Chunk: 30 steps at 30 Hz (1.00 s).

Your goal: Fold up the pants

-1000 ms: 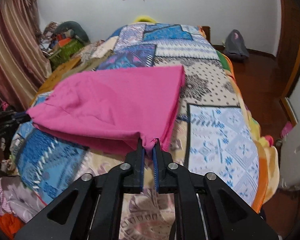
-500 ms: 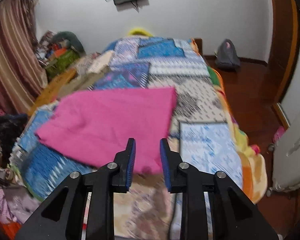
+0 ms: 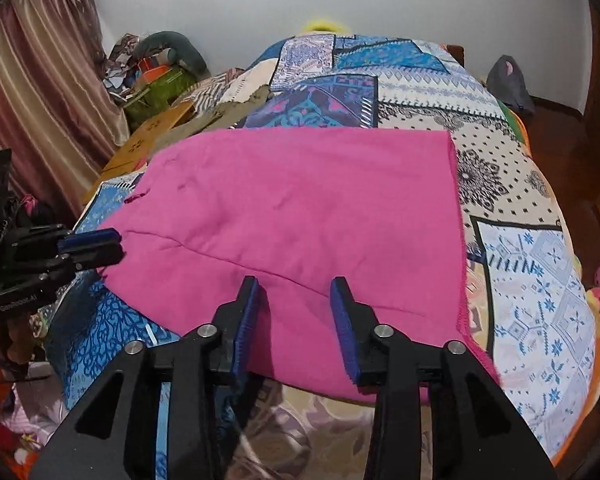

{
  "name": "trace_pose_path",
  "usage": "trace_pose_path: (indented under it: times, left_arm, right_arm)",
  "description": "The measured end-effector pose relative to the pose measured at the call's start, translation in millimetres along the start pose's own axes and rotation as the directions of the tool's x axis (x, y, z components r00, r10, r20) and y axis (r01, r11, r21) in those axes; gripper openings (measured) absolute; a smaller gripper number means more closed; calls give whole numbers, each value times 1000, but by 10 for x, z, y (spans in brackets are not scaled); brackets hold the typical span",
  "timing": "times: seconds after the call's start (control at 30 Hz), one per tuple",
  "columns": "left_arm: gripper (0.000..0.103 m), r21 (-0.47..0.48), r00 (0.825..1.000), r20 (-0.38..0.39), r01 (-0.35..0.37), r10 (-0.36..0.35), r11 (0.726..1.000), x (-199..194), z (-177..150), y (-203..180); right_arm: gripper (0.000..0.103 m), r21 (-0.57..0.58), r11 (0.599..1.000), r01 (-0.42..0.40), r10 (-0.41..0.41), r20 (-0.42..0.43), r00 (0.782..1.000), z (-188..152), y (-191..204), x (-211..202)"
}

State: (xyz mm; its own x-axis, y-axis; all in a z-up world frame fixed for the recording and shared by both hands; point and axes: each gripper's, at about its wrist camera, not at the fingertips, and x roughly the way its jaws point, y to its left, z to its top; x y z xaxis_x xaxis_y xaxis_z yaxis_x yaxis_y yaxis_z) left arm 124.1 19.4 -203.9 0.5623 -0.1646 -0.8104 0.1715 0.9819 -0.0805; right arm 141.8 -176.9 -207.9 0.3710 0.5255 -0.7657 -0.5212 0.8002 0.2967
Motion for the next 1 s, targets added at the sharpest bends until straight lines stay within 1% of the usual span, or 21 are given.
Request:
trace_pose_path:
  times: [0.07,0.1,0.13,0.17,0.2,0.27,0.33,0.37,0.47,0.53,0.6,0.7,0.83,0.93,1.0]
  left_arm:
    - [21,12,1000,-6,-3,3,1000,-34,-30,46]
    - [25,19,1000,-11,-22,23,1000,-54,-45,79]
    - [29,22,999,-15,-35,36,999,-76,-64,119]
    - [40,13,999,-18,-38,38,999,-103,-74,179]
    - [44,-6,999,-16,-31,30,1000,-133,-71,246]
    - [44,-28,999,-19,-29,28,999,-180,-25,346]
    - [44,-26,997,2,-78,78,997,-243,59,412]
    - [44,-27,996,16,-91,91,995,-276,126,451]
    - [44,-44,994,45,-98,100,994,-313,359,559]
    - [46,-53,992,63,-107,110,993,-294,517,624]
    - [48,-64,991,71,-108,112,992,-233,657,673]
    - [49,-74,993,63,-92,96,993,-49,855,749]
    - [49,-73,997,12,-70,71,995,343,1023,812]
    - [48,-80,998,-36,-44,41,996,646,1057,839]
    - [47,-85,998,-60,-34,28,996,832,1051,860]
  right_arm:
    - [37,5,1000,17,-17,-9,1000,-29,-64,-34]
    - [38,6,1000,27,-27,-14,1000,-57,-103,-50]
    - [40,7,999,38,-38,-19,999,-79,-135,-65]
    - [41,11,999,47,-47,-24,999,-87,-158,-77]
    - [41,18,997,69,-68,-36,997,-106,-211,-99]
    - [41,27,995,91,-90,-55,994,-86,-291,-146]
    - [41,29,994,108,-106,-52,993,-37,-367,-219]
    - [41,31,993,114,-113,-44,993,1,-393,-240]
    - [43,30,991,127,-128,6,992,197,-463,-326]
    - [43,20,993,119,-120,44,992,388,-478,-332]
    - [43,10,994,105,-105,59,993,557,-466,-278]
    - [44,-39,996,85,-81,76,994,861,-394,-87]
    - [44,-106,992,66,-60,63,996,1177,-281,280]
    - [44,-139,990,19,-18,12,1000,1331,-226,637]
    - [44,-154,987,-39,32,-47,998,1378,-176,911]
